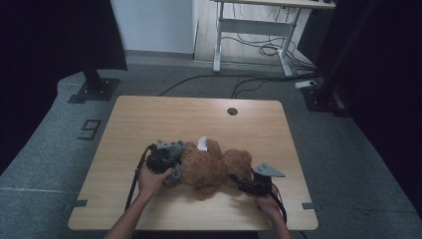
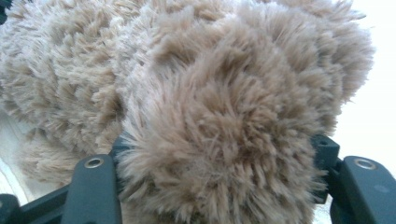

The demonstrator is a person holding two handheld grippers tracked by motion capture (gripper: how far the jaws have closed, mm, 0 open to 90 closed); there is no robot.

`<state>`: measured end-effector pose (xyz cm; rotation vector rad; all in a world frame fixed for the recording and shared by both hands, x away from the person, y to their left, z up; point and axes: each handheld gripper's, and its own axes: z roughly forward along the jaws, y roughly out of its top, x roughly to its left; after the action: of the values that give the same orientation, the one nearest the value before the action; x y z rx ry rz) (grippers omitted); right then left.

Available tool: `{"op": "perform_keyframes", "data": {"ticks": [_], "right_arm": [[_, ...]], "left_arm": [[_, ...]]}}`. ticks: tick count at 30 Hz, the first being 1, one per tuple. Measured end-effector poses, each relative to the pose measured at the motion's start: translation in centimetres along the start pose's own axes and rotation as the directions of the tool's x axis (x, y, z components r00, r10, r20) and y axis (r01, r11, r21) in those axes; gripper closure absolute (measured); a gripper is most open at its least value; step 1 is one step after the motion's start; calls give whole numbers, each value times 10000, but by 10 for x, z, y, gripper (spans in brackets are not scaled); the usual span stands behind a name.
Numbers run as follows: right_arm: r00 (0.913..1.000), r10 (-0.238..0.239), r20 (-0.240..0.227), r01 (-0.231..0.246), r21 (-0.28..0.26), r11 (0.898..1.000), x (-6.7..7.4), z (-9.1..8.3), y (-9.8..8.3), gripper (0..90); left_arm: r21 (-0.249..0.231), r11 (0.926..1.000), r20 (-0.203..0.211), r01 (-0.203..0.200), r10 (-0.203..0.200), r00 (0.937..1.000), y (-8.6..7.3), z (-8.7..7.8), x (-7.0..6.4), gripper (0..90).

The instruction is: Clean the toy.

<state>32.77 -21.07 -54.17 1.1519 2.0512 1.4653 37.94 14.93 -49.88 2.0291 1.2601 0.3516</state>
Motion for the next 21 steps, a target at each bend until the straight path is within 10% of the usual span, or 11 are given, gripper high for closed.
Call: {"op": "perform_keyframes", "data": {"ticks": [6,11,15,21], "right_arm": [[9999,103,-99,-103,20,9999,-2,-1,0,341],[9999,107,-120,-106,17,9999,-2,-1,0,337],[9999,101,-111,-101,19,9999,-2,-1,0,336],[9999,82,-80,-82,-10,10000,-2,-1,0,336]], "left_arm": [[137,9998,-158,166,-164,9997,0,-5,11,769],[-674,9974,82,238,-233,9997,19,-25,4,773],[-1306,9905,655,-431,520,9965,50,-39,-30,773],[-1580,9803,1941,-1185,1485,9697,85,-22,-102,772]]}}
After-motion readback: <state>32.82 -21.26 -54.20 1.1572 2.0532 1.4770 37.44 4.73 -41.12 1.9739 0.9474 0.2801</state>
